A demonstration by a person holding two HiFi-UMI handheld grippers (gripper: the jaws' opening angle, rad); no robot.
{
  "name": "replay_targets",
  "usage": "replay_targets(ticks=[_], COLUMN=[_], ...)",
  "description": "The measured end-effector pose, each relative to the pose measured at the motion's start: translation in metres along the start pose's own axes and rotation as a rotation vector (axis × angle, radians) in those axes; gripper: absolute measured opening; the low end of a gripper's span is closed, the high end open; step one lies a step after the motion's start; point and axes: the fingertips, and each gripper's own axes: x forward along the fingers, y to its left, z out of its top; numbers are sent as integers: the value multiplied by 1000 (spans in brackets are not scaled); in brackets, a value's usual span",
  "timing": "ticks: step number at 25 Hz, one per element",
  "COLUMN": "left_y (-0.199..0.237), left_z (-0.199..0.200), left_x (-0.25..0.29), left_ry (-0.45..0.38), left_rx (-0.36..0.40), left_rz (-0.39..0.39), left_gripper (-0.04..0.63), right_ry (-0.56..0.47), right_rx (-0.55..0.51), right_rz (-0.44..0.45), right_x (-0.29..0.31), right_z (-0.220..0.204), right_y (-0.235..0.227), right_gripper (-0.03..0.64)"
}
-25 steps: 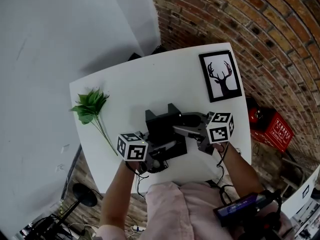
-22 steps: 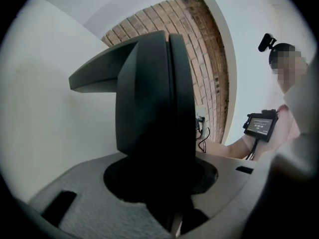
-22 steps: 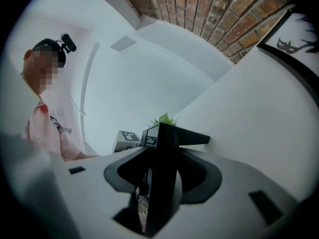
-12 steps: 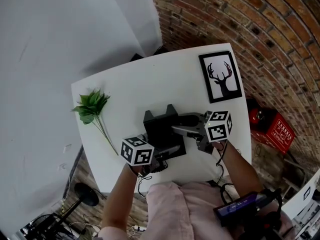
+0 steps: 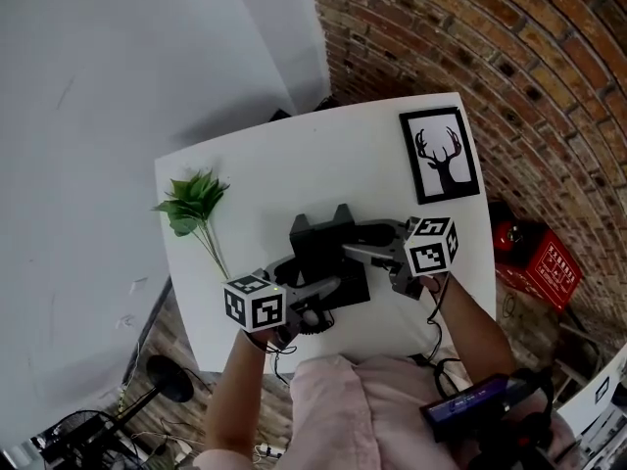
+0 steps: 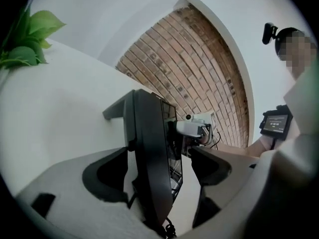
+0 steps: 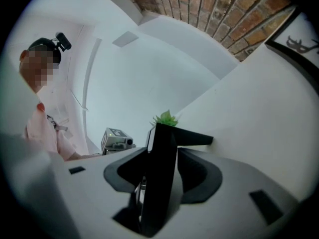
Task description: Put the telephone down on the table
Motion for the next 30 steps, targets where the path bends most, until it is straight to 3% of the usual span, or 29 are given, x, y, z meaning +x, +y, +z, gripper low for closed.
replay_targets(ticks=[3, 6, 9, 11, 14, 18, 20, 25, 30], left_y=[3, -1, -15, -28, -59, -117, -144, -194, -219], left_z=[7, 19, 28, 38, 66, 125, 147, 182, 186], left_x=[-20, -44, -70, -85, -109, -145, -160, -186, -195], left_ry=[-73, -171, -248, -299, -415, -639, -722, -846, -890], left_rx=[-25, -28, 28, 98, 231, 392, 468, 652, 699], left_rz=[35, 77, 129, 166, 229, 318, 368, 510, 536], left_gripper=[408, 408, 405, 361, 232, 23, 5, 3, 3], right_ry=[5, -21, -59, -100, -170, -290, -345, -463, -518], right_rx=[-38, -56, -66, -95, -203, -413, -518, -775, -901], right_rz=[-51, -93, -149, -182, -227, -339, -423, -546, -591], right_x=[-2, -11, -24, -34, -49, -65, -73, -89, -97], right_z=[5, 12, 15, 25, 52, 102, 124, 158, 166], right_y=[-1, 2, 11, 22, 56, 115, 144, 212, 249], right_gripper=[269, 291, 293, 287, 243, 106, 6, 6, 5])
